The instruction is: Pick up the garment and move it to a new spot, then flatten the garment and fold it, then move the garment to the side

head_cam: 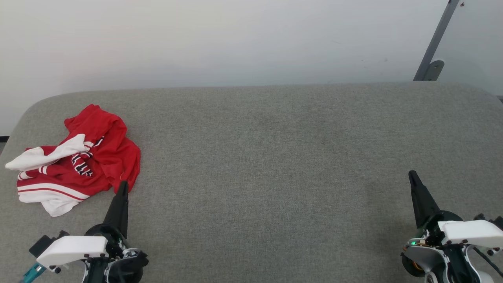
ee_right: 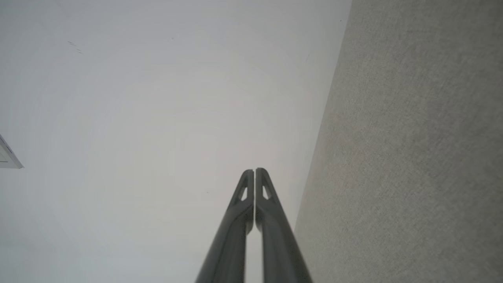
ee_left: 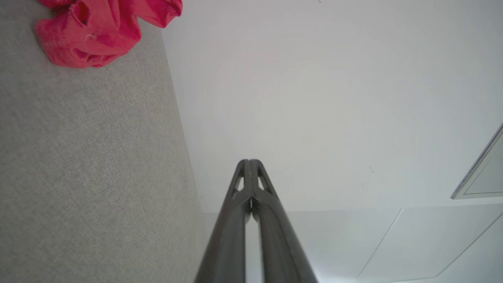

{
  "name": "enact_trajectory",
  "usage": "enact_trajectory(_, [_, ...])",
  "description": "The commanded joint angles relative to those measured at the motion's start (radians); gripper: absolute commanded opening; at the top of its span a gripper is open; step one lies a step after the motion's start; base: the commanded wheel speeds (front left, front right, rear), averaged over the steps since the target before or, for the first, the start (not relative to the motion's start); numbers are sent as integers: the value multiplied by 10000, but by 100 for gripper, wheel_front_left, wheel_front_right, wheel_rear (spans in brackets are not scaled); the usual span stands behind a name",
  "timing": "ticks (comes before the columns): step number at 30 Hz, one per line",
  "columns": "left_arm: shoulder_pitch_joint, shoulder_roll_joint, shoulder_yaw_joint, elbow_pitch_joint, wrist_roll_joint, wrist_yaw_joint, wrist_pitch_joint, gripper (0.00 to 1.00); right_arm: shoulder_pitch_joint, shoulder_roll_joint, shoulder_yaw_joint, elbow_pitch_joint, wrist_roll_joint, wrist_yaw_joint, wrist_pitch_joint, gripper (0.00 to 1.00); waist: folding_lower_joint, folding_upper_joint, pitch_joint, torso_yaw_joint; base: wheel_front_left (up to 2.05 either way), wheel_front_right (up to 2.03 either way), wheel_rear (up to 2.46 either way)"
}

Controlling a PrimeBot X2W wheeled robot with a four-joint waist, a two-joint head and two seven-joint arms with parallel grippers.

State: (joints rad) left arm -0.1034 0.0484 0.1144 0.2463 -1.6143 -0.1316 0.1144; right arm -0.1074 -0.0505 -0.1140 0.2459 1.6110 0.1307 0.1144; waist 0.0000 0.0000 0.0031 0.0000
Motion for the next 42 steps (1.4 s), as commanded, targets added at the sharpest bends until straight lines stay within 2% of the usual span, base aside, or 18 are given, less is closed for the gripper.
enact_trajectory(1, [-136,15,10,-5,28,20,18,0,-46,11,12,-2,40,0,2,0,0,0,0,0,0,0,0])
enact_trajectory(15, [-137,15,9,-5,28,20,18,0,-46,11,12,-1,40,0,2,0,0,0,0,0,0,0,0])
enact_trajectory(16, [16,-3,-4,30,-1,-2,-2,100,14,2,0,34,-2,0,0,100,0,0,0,0,0,0,0])
enact_trajectory(20, [223,-32,32,235,43,-2,-69,100,161,44,41,320,-32,-2,-42,100,0,0,0,4,0,0,0])
enact_trajectory(29, [239,334,41,55,589,0,-504,100,-244,-106,427,468,-616,-1,-465,100,0,0,-5,36,0,0,0])
enact_trajectory(36, [290,706,-82,50,1840,1,-888,100,-533,-389,889,679,-1904,0,-879,100,0,0,-11,71,0,0,0])
enact_trajectory(42, [347,811,-77,-115,3203,2,-1103,100,-687,-431,927,748,-2987,1,-1103,100,0,0,-9,93,0,0,0])
